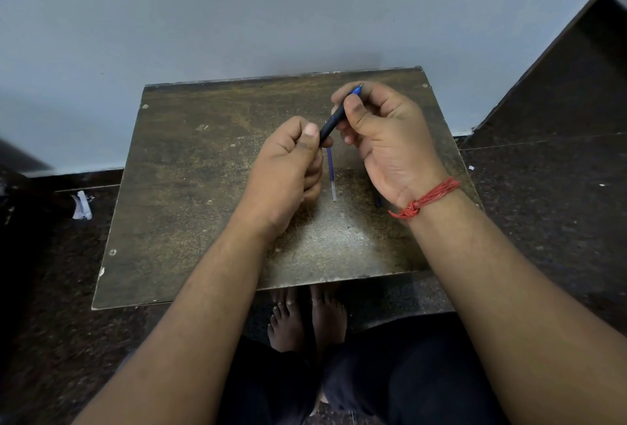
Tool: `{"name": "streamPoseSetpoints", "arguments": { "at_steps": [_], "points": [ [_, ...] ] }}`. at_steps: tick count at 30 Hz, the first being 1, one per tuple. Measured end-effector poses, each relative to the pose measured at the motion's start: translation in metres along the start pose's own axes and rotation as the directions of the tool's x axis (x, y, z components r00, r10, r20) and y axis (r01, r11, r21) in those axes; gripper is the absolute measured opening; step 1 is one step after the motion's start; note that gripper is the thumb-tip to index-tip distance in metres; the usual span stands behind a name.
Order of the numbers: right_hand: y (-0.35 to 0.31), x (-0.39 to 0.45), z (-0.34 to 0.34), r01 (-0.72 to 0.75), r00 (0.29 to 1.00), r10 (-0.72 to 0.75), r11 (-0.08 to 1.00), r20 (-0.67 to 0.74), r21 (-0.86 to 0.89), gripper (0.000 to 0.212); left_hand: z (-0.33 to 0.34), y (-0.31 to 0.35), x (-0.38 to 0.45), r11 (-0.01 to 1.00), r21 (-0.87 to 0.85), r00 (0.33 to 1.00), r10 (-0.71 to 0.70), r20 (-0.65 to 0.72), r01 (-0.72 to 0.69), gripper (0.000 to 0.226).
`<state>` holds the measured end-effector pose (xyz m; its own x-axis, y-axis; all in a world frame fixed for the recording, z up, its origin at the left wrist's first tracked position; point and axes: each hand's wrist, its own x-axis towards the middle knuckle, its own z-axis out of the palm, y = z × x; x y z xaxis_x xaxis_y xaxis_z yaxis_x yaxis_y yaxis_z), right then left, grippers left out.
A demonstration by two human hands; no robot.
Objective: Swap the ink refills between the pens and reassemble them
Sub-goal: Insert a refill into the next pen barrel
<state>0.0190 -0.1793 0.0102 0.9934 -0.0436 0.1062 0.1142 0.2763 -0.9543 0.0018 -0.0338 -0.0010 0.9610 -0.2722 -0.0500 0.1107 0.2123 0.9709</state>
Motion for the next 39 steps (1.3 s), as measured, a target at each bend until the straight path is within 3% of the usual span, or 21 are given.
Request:
{"name": "streamPoseSetpoints", "arguments": {
  "at_steps": [4,8,12,19,26,30,35,39],
  "points": [
    [0.004,0.001,-0.003,-0.055,0.992,0.047,0.996,-0.118,-0.066,0.005,-0.001,-0.009,0.003,0.982,0.187,0.995,0.054,-0.084,-0.038,0.028],
    [0.009,0.003,-0.007,-0.106,0.981,0.08,0.984,-0.175,-0.145,0.014,-0.002,-0.013,0.004,0.946,0.318,0.99,0.099,-0.104,-0.061,0.034],
    [0.008,0.003,-0.009,-0.108,0.982,0.097,0.992,-0.163,-0.059,0.012,-0.001,-0.012,0.003,0.951,0.302,0.991,0.101,-0.093,-0.068,0.021],
    [-0.001,0.003,-0.011,-0.156,0.979,0.161,0.986,-0.122,0.054,0.027,-0.001,-0.013,0.004,0.951,0.302,0.988,0.106,-0.116,-0.066,0.023],
    [0.004,0.001,-0.009,-0.164,0.968,0.125,0.971,-0.216,-0.173,0.014,0.0,-0.013,0.004,0.946,0.313,0.984,0.132,-0.123,-0.088,0.02],
    [0.002,0.0,-0.008,-0.172,0.97,0.147,0.978,-0.192,-0.122,0.009,-0.001,-0.014,0.004,0.94,0.329,0.984,0.133,-0.12,-0.087,0.02],
    [-0.002,0.001,-0.009,-0.166,0.977,0.154,0.984,-0.149,-0.069,0.027,-0.001,-0.014,0.004,0.93,0.357,0.981,0.139,-0.132,-0.084,0.022],
    [0.001,0.001,-0.008,-0.156,0.972,0.135,0.983,-0.193,-0.099,0.012,-0.001,-0.014,0.004,0.926,0.369,0.981,0.144,-0.132,-0.086,0.022]
  ]
}}
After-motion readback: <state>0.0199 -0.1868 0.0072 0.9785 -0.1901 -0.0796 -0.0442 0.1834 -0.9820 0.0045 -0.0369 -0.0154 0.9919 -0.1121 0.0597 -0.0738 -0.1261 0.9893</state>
